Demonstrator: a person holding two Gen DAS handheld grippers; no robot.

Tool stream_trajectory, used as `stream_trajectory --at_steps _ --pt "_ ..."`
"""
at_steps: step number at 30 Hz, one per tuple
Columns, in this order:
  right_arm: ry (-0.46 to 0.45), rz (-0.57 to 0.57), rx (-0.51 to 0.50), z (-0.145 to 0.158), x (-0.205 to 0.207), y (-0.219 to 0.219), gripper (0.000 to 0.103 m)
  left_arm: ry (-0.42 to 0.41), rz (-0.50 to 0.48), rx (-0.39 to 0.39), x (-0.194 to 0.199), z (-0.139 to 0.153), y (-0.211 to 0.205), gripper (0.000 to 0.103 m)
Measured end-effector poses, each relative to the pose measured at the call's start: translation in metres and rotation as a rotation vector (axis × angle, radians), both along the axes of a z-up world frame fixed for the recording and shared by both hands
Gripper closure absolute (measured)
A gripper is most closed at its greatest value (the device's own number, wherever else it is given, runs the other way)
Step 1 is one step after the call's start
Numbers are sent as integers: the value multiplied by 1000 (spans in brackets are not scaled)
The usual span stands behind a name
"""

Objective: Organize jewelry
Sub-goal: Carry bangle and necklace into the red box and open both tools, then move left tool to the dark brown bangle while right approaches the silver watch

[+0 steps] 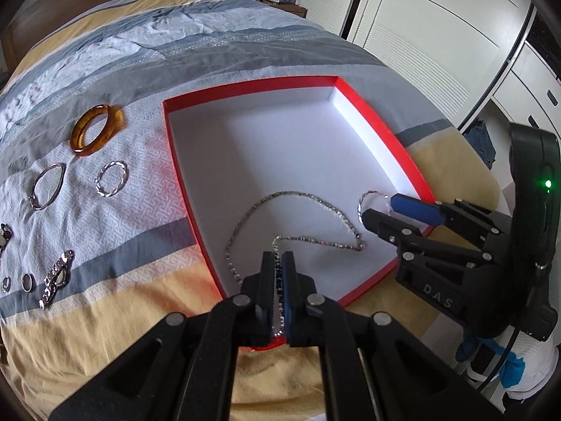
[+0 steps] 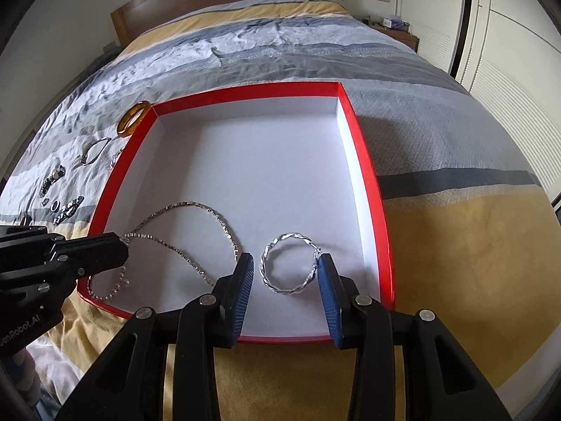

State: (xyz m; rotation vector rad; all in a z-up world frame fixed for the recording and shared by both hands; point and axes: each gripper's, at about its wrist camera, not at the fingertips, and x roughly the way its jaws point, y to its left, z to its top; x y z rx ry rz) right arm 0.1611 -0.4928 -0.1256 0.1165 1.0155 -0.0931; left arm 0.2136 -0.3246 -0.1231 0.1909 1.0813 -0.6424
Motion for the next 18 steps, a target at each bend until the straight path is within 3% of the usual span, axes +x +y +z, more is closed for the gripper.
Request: stream_trajectory --at_steps 3,9,18 --pt "4 -2 -10 1 0 0 53 7 5 -1 0 -1 3 96" --pt "-13 -27 -19 17 -12 0 49 -29 18 -47 -11 19 17 80" --pt "-119 -3 -5 75 -40 32 49 -146 121 -71 -38 68 83 80"
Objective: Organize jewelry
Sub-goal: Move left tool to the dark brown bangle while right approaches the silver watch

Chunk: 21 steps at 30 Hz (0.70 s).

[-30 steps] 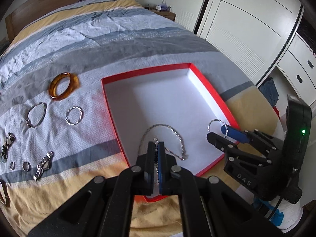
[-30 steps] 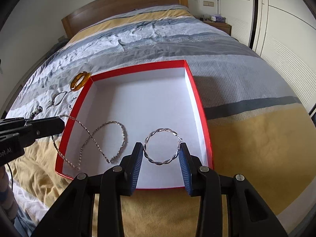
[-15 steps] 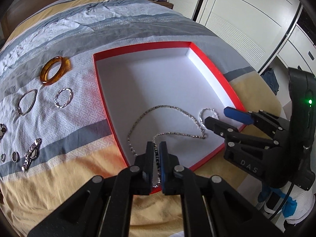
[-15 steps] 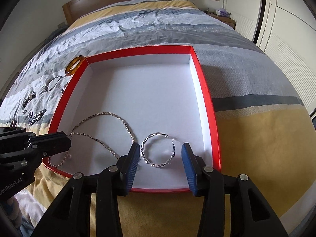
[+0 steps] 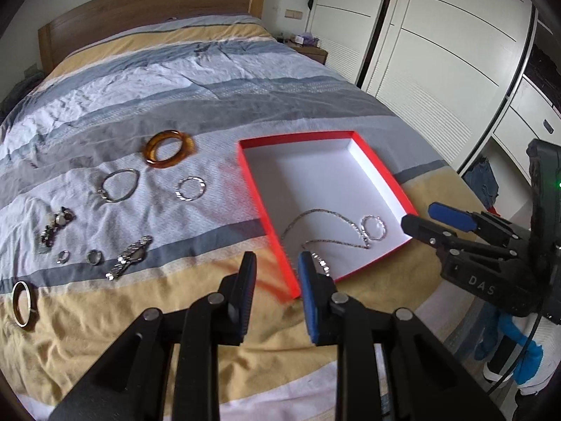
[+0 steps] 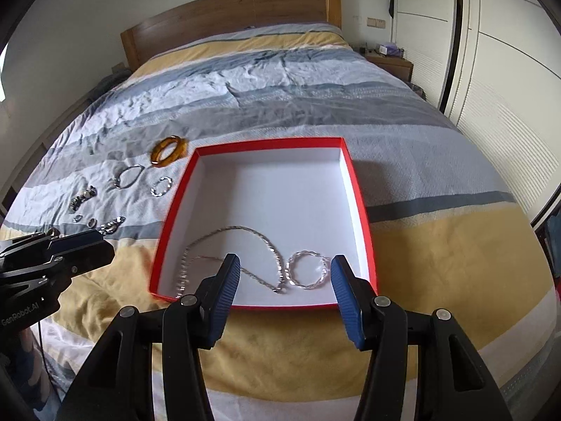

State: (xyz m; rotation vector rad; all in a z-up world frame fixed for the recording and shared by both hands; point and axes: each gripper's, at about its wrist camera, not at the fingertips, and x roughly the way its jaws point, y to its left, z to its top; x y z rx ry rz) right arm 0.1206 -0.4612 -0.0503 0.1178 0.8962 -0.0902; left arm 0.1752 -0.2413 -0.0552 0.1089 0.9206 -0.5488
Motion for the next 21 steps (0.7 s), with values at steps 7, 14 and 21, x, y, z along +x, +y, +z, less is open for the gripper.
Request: stream_trajectory --at_steps 7,14,21 --pt "-53 90 37 33 -17 63 50 -66 150 23 -18 26 96 80" --pt "-77 163 61 53 -19 127 50 -97 321 32 -22 37 199 80" --pt "-72 194 66 61 -7 179 50 -109 453 38 -8 38 281 79"
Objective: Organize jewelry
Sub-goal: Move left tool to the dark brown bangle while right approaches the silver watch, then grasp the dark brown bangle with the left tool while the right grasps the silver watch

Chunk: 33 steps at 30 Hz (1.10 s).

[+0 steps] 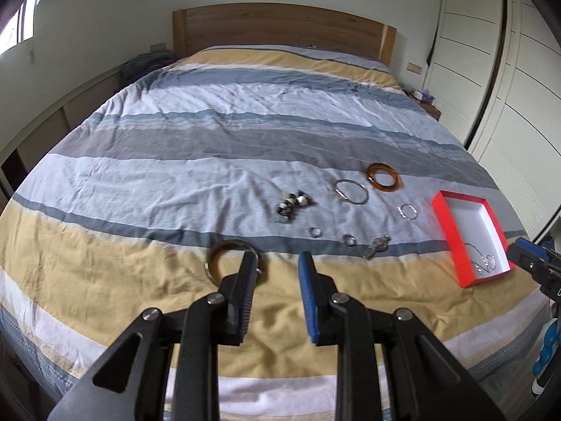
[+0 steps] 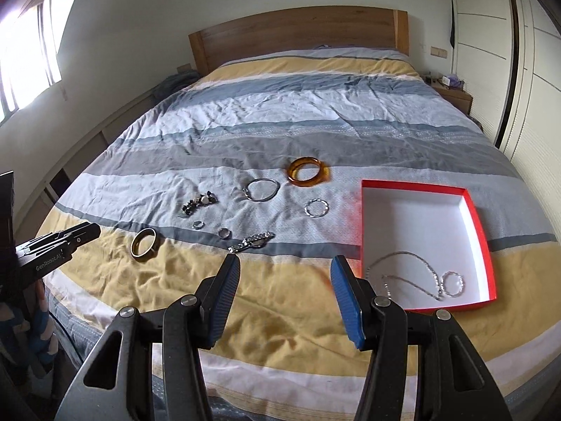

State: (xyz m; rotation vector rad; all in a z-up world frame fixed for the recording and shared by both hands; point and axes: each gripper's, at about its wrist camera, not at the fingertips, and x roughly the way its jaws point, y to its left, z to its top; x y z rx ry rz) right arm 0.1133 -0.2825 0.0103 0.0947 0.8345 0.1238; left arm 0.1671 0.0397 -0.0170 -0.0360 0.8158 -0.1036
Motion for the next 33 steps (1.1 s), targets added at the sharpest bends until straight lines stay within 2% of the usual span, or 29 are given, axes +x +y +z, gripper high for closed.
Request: stream_trajectory --at_steps 4,9,15,25,29,33 --pt "22 6 0 -11 15 24 50 10 58 2 11 -14 35 67" --pt "73 -7 18 -42 41 47 50 56 88 -23 29 -47 62 67" --pt "153 -11 32 -90 76 69 50 109 105 -69 52 -86 75 65" --pt "205 -32 50 -135 119 81 50 174 90 -82 82 -126 73 65" --pt "232 -67 67 -149 131 76 50 206 85 -57 90 -144 68 65" --pt "233 -97 97 -157 140 72 53 203 85 -38 92 -152 65 65"
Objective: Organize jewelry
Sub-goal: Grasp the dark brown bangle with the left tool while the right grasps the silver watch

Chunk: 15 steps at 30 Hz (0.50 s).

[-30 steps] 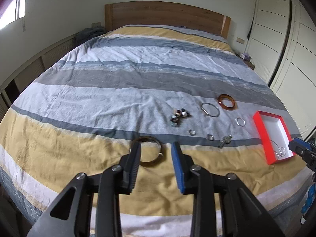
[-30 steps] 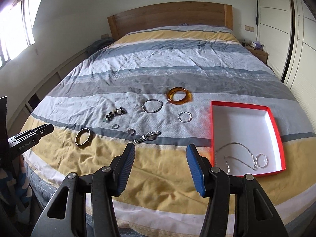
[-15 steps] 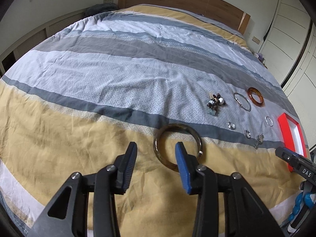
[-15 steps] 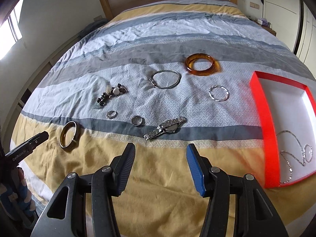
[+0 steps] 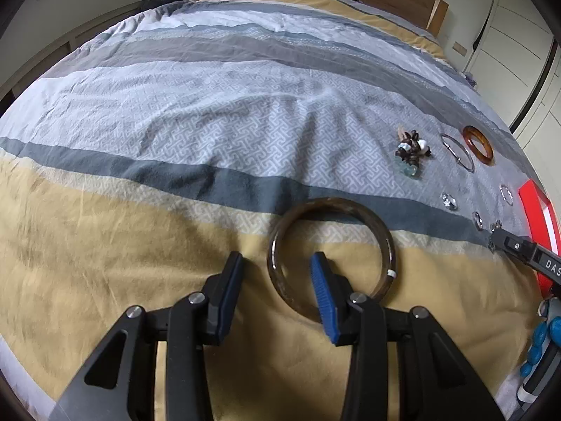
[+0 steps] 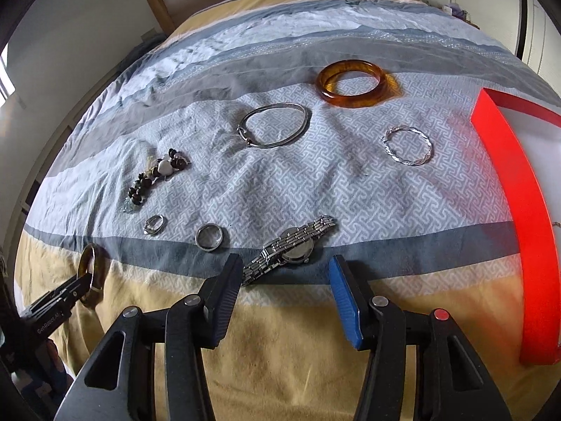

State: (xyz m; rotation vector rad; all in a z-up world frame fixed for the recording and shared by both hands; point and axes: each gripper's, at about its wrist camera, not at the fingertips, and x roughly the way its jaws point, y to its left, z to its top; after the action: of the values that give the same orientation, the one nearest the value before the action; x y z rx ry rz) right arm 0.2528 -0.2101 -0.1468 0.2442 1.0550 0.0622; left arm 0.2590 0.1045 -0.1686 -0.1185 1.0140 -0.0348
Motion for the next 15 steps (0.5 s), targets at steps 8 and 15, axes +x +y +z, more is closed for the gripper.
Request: stream_trajectory --at_steps 8,15 --pt "5 -3 -27 -11 16 5 62 -6 -16 24 3 -4 -5 69" --pt "-6 55 -38 -13 4 1 76 2 -37 2 3 0 -14 94"
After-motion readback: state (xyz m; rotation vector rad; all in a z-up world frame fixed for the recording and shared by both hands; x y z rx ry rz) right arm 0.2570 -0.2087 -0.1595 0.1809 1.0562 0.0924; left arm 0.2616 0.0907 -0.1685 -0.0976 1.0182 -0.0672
